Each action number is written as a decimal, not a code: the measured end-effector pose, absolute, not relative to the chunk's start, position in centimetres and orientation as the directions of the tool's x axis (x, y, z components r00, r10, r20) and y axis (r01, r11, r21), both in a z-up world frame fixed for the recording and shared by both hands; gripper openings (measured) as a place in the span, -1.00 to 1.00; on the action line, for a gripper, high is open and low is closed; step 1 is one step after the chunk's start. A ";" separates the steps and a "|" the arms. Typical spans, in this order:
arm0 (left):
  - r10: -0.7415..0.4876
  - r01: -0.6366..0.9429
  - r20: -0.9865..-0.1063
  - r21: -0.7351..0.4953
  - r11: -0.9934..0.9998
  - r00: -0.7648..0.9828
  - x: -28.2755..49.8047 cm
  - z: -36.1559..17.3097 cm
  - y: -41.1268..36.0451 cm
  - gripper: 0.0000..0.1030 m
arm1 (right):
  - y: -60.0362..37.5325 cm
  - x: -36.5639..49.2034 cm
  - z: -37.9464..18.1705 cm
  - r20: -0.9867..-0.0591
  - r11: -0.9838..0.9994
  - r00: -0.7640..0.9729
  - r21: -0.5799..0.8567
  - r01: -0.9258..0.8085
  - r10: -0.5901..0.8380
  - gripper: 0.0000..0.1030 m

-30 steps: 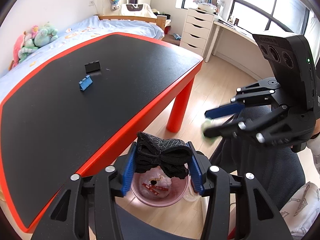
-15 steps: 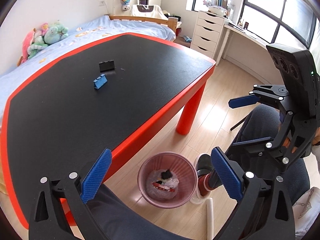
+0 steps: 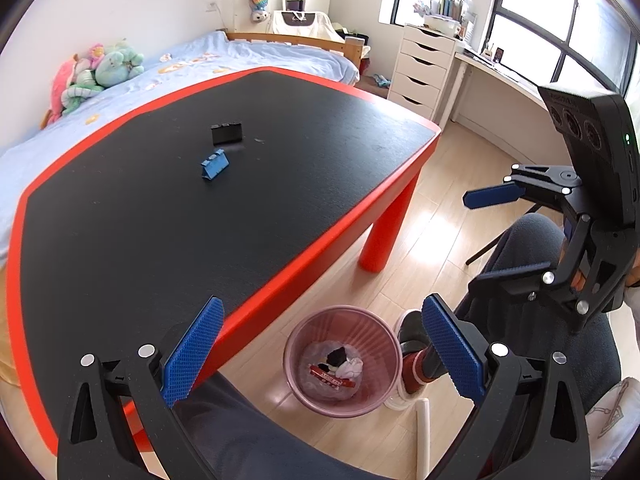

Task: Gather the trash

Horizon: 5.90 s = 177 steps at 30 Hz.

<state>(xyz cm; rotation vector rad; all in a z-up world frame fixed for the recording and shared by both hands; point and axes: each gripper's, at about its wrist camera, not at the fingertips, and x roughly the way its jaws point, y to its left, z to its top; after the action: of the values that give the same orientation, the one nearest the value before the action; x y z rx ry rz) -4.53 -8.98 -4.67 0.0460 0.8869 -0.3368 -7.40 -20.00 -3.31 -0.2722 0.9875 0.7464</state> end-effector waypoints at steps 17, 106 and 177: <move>-0.241 0.307 -0.737 -0.048 0.951 0.632 0.7 -2.5 -5.7 0.85 | -17.5 0.2 2.0 -0.779 0.689 0.414 0.030 -0.724 0.470 0.91; -0.288 0.325 -0.738 -0.099 0.941 0.610 -1.1 -1.8 -7.7 -0.73 | -17.7 -2.8 1.0 -0.762 0.659 0.409 0.030 -0.752 0.502 -0.82; -0.088 0.049 -0.684 -0.076 0.996 0.725 -1.6 0.3 -2.0 0.88 | -20.8 -2.8 2.9 -0.710 0.833 0.553 0.088 -0.546 0.437 0.95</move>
<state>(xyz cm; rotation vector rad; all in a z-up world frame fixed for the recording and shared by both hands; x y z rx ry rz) -1.58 -1.99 0.28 -0.0539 0.7566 -0.0757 -2.77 -20.75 2.90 -0.1490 0.7950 0.5833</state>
